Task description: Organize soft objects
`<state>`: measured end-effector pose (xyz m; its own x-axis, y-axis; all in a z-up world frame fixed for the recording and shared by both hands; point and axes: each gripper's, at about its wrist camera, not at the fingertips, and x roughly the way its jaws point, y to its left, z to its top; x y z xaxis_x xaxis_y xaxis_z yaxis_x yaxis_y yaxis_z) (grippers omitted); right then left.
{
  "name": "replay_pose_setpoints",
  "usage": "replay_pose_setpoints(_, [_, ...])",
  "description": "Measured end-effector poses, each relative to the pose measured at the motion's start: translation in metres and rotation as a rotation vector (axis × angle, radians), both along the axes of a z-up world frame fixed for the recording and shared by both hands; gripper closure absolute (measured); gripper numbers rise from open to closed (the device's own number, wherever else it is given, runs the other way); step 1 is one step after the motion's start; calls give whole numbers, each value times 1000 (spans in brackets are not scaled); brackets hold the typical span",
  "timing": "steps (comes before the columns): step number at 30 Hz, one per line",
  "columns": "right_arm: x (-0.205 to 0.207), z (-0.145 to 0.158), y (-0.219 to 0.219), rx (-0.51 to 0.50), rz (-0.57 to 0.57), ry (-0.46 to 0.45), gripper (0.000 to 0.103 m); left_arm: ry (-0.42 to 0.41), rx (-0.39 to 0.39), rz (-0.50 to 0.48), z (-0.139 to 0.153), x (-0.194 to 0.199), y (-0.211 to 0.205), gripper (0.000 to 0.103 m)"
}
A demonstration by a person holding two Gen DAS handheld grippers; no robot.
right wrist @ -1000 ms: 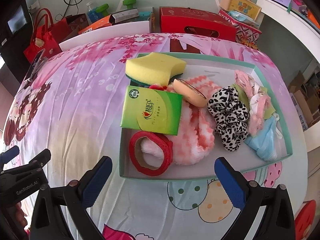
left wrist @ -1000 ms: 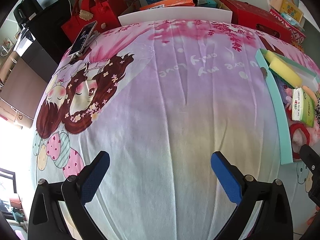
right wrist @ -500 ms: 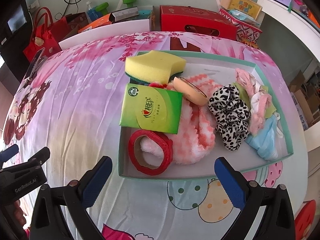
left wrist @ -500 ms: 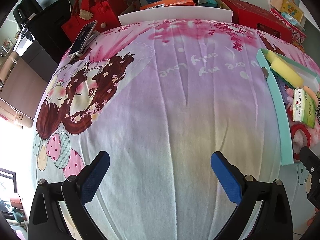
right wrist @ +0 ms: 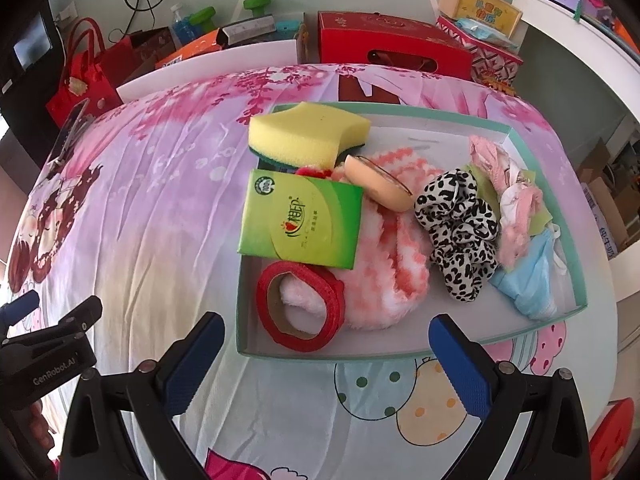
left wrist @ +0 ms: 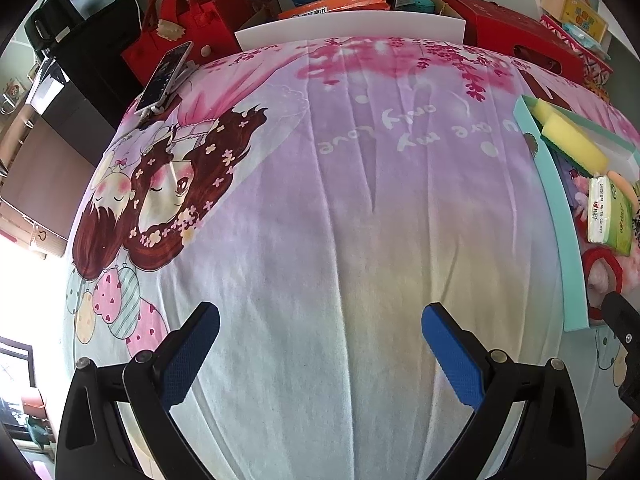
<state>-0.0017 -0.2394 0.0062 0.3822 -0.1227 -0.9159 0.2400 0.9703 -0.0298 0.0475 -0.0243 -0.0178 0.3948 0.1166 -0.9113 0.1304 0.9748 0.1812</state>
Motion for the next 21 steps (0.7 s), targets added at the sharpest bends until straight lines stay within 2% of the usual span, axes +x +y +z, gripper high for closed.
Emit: replay_pose_setpoints(21, [0,-2,-2,0,-5,7,0,4,-7,-14,-1,0,0,2])
